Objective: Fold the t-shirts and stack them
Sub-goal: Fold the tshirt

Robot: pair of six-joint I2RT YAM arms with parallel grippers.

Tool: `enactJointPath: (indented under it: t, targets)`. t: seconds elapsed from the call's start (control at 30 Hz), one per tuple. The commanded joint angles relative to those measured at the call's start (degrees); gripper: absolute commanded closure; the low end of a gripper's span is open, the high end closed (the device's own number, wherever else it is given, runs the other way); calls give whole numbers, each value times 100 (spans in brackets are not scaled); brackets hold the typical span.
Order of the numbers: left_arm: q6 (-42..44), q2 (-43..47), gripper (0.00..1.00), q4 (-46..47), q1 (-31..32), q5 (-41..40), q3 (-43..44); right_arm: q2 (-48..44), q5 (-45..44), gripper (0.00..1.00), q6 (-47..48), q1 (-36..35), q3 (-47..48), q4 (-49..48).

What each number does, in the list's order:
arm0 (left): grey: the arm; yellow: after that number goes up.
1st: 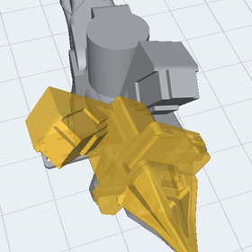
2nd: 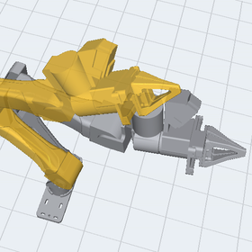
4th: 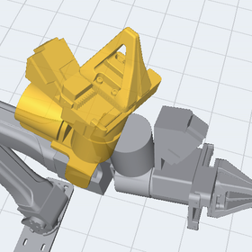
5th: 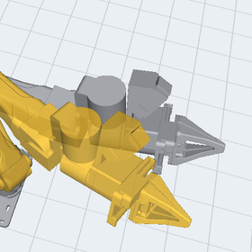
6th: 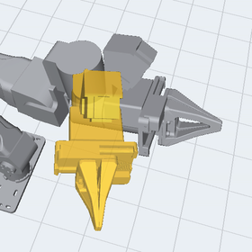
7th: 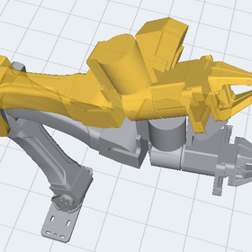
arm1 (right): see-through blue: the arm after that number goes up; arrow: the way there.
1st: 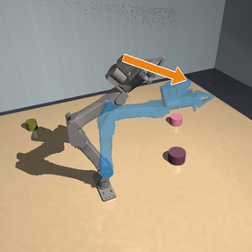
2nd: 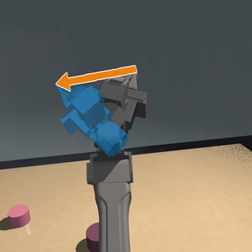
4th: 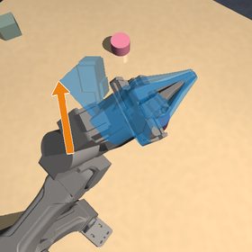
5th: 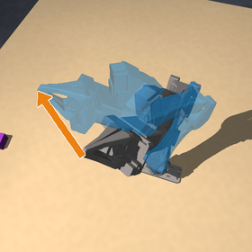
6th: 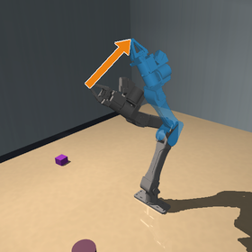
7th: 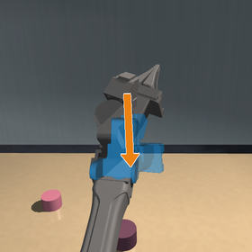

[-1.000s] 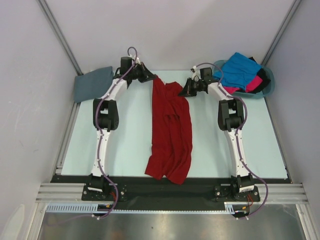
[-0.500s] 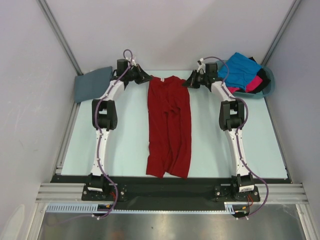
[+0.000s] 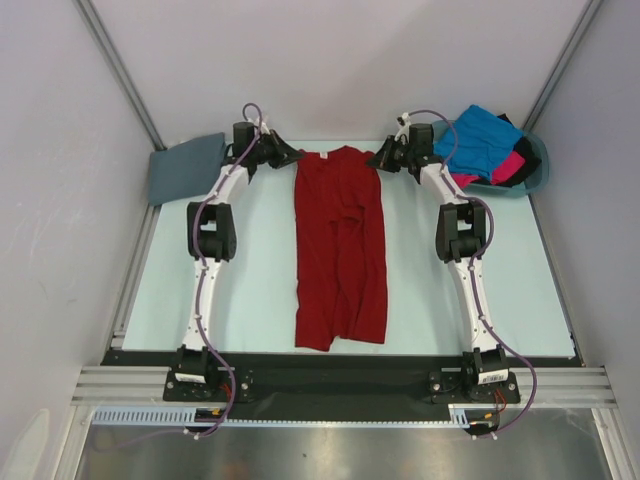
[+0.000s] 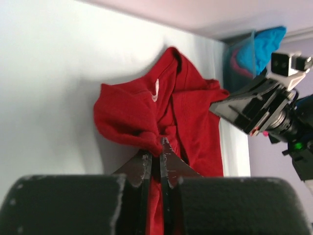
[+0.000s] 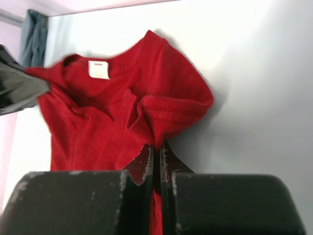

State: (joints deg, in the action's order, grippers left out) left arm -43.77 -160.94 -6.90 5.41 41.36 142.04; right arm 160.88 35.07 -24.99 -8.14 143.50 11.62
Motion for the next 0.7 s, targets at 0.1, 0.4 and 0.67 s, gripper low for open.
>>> enactJointPath:
  t: [0.1, 0.4, 0.67]
  targets:
    - [-132, 107, 91, 592, -216, -383, 368, 5, -544, 97, 179, -12, 301, -230]
    - [-114, 28, 61, 672, -216, -568, 360, -39, -764, 95, 328, -38, 292, -186]
    - [236, 273, 25, 734, -225, -621, 158, -441, -835, 73, 600, -38, 74, -125]
